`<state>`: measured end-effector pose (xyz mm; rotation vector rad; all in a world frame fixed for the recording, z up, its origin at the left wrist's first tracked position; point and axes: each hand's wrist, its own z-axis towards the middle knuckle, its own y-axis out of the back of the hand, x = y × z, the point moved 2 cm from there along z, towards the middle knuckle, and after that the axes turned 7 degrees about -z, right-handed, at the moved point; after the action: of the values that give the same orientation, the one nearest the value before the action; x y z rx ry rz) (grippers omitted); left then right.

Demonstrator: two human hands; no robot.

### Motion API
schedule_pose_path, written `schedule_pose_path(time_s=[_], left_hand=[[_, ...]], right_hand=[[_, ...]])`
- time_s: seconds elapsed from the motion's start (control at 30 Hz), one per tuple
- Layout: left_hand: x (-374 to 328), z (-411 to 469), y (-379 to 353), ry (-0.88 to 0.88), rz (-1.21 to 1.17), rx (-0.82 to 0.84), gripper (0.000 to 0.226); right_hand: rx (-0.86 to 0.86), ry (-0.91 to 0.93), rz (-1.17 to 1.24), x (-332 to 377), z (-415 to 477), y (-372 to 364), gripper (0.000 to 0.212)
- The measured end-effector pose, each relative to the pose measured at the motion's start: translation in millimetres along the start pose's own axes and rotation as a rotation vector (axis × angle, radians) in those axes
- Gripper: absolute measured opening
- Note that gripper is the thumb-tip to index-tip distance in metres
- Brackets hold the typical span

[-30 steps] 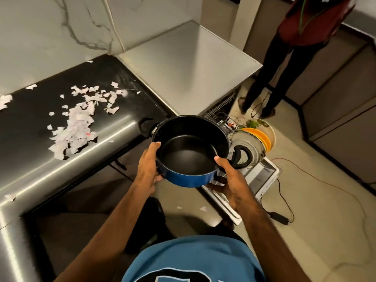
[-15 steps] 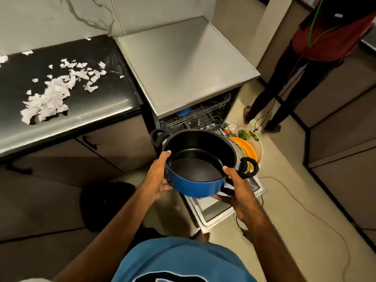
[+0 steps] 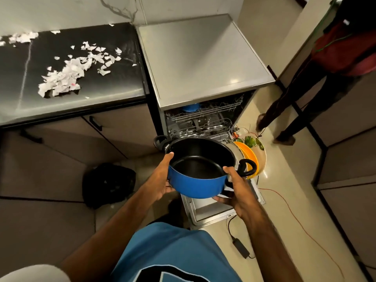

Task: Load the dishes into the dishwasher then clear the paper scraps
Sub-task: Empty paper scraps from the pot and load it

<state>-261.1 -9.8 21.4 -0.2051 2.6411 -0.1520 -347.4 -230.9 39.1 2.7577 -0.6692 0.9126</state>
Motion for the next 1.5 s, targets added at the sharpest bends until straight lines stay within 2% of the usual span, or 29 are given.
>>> schedule_pose_path(time_s=[0.13, 0.33, 0.47, 0.57, 0.73, 0.87, 0.9, 1.0, 1.07, 1.17, 1.23, 1.3, 1.4, 1.5], left_hand=[[-2, 11, -16, 0.024, -0.015, -0.006, 0.083], [-9, 21, -39, 0.067, -0.019, -0.004, 0.063], [-17, 26, -49, 0.065, -0.026, -0.013, 0.063], [-21, 25, -57, 0.065, -0.029, -0.015, 0.060], [-15, 22, -83, 0.051, -0.048, 0.003, 0.057], [5, 24, -109, -0.012, -0.113, -0.048, 0.054], [12, 25, -113, -0.029, -0.128, -0.056, 0.057], [37, 32, -124, -0.116, -0.124, -0.097, 0.096], [51, 29, -133, -0.214, -0.101, -0.125, 0.108], [74, 21, -145, -0.432, 0.145, -0.168, 0.120], [92, 18, -151, -0.516, 0.445, -0.177, 0.133], [107, 23, -151, -0.591, 0.767, -0.273, 0.141], [117, 40, -144, -0.755, 1.162, -0.476, 0.142], [118, 73, -135, -0.898, 1.312, -0.453, 0.135]], right_hand=[[-0.013, -0.004, -0.003, 9, 7, 8, 0.031], [-0.046, -0.016, -0.016, 29, 16, 19, 0.042], [-0.022, -0.013, -0.013, 40, 22, 15, 0.050], [-0.001, -0.007, -0.011, 48, 25, 15, 0.046], [0.012, -0.017, -0.008, 58, 45, 41, 0.049], [0.066, -0.057, -0.064, 65, 67, 67, 0.046], [0.080, -0.064, -0.065, 65, 72, 72, 0.045], [0.134, -0.099, -0.079, 66, 87, 85, 0.038], [0.151, -0.135, -0.099, 66, 97, 90, 0.033], [0.173, -0.201, -0.138, 64, 112, 95, 0.040], [0.181, -0.234, -0.139, 62, 122, 95, 0.041], [0.199, -0.254, -0.135, 60, 132, 94, 0.038], [0.208, -0.271, -0.138, 54, 152, 91, 0.032], [0.201, -0.282, -0.184, 46, 176, 85, 0.036]])
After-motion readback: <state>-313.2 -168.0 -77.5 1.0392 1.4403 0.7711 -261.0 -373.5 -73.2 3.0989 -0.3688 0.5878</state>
